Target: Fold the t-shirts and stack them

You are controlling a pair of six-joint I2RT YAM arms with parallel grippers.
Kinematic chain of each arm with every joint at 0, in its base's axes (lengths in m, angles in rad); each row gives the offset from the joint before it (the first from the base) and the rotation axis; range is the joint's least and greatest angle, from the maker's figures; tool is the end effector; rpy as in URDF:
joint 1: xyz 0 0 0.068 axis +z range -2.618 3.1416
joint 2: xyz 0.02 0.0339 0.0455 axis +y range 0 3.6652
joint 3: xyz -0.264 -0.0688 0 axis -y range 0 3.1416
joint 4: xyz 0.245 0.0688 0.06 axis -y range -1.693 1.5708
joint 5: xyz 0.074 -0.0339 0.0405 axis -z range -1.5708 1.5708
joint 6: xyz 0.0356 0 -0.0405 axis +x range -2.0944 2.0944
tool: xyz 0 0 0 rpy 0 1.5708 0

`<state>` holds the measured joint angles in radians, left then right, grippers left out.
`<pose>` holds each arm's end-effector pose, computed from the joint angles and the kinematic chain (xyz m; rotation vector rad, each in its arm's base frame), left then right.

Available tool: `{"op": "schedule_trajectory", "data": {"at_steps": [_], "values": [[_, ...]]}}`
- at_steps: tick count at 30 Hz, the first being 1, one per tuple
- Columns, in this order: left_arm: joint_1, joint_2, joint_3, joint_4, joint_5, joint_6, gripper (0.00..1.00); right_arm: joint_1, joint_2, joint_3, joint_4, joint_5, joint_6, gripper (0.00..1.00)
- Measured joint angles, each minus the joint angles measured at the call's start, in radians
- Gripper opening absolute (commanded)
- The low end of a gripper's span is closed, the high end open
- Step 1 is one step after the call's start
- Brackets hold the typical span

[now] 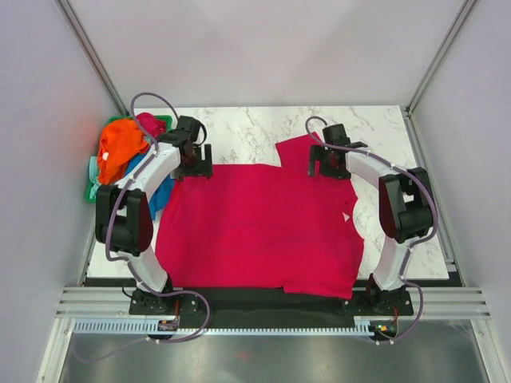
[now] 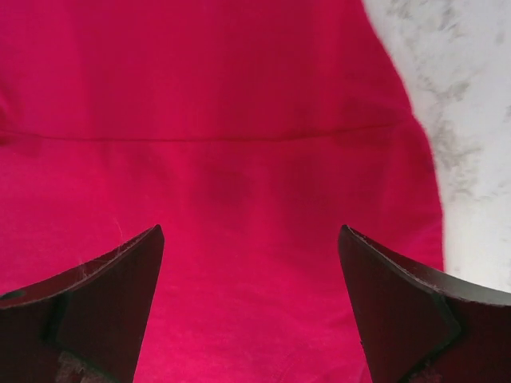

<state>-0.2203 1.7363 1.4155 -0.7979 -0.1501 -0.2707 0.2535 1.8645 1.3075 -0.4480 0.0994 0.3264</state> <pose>0.3550 -0.0740 0.2553 -0.1133 2.6653 0.0455 0.3830 0.0956 0.1952 0.1308 2.5674 0.0911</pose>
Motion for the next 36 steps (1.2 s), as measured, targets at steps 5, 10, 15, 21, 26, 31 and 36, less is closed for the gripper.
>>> {"op": "schedule_trajectory", "data": {"at_steps": [5, 10, 15, 21, 26, 31, 36], "values": [[0.0, 0.101, -0.007, 0.032, 0.005, -0.021, 0.89, -0.006, 0.099, 0.024, 0.004, -0.008, 0.019, 0.98], [0.001, 0.308, 0.166, 0.04, 0.021, -0.021, 0.89, -0.047, 0.175, 0.131, 0.016, -0.017, 0.037, 0.98], [0.001, 0.446, 0.291, 0.043, 0.054, -0.023, 0.88, -0.114, 0.267, 0.262, 0.017, -0.017, 0.046, 0.98], [0.001, 0.586, 0.517, 0.033, 0.074, -0.024, 0.88, -0.18, 0.409, 0.478, 0.006, -0.021, 0.051, 0.98], [0.001, 0.774, 0.859, 0.009, 0.084, -0.019, 0.92, -0.211, 0.51, 0.644, -0.01, -0.039, 0.063, 0.98], [0.011, 0.884, 1.084, 0.026, 0.085, 0.007, 0.94, -0.217, 0.607, 0.803, -0.035, -0.051, 0.067, 0.98], [0.041, 0.887, 1.107, 0.052, 0.083, 0.023, 0.95, -0.217, 0.703, 0.969, -0.057, -0.077, 0.063, 0.98]]}}
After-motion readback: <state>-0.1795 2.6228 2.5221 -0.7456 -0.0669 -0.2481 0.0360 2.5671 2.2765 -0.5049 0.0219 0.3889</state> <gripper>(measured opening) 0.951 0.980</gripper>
